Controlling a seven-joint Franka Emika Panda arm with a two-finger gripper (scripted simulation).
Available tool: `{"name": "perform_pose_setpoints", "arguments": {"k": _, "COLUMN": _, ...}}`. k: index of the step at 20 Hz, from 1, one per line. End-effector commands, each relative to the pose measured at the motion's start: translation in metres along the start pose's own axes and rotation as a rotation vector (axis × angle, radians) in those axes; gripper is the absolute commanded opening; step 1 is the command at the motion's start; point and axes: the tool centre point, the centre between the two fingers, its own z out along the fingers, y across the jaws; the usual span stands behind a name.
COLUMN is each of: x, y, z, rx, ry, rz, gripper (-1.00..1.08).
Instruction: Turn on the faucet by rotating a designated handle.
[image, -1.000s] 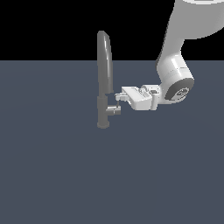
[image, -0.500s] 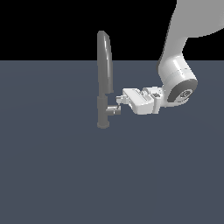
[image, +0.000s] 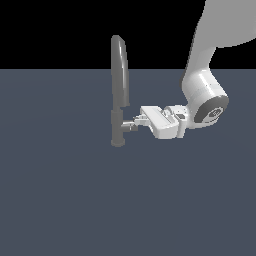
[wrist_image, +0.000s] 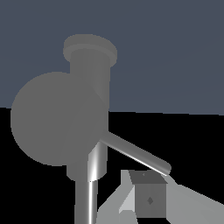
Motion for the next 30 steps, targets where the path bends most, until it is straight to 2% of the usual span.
{"name": "perform_pose_setpoints", "arguments": {"k": 1, "x": 0.024, "y": 0.015, "z": 0.0, "rx": 0.003, "ry": -0.004, "rz": 0.033, "gripper": -1.0}}
{"name": "perform_pose_setpoints", "arguments": {"k": 2, "x": 0.003, "y": 0.002, "z": 0.0, "rx": 0.0, "ry": -0.001, "rz": 0.001, "gripper": -1.0}}
{"name": "perform_pose_setpoints", "arguments": {"k": 10, "x": 0.056, "y": 0.016, "z": 0.0, "rx": 0.003, "ry": -0.005, "rz": 0.033, "gripper": -1.0}}
{"name": "perform_pose_setpoints", "arguments": {"k": 11, "x": 0.056, "y": 0.016, "z": 0.0, "rx": 0.003, "ry": -0.005, "rz": 0.033, "gripper": -1.0}}
{"name": "perform_pose_setpoints", "arguments": {"k": 12, "x": 0.032, "y": 0.005, "z": 0.0, "rx": -0.003, "ry": -0.005, "rz": -0.004, "gripper": -1.0}}
{"name": "perform_pose_setpoints", "arguments": {"k": 24, "x": 0.084, "y": 0.002, "z": 0.0, "rx": 0.003, "ry": -0.005, "rz": 0.032, "gripper": -1.0}}
{"name": "perform_pose_setpoints", "arguments": {"k": 25, "x": 0.084, "y": 0.002, "z": 0.0, "rx": 0.003, "ry": -0.005, "rz": 0.032, "gripper": -1.0}}
{"name": "perform_pose_setpoints", "arguments": {"k": 26, "x": 0.049, "y": -0.009, "z": -0.004, "rx": -0.007, "ry": -0.012, "rz": -0.021, "gripper": -1.0}}
{"name": "perform_pose_setpoints", "arguments": {"k": 30, "x": 0.062, "y": -0.013, "z": -0.003, "rx": -0.005, "ry": -0.01, "rz": -0.008, "gripper": -1.0}}
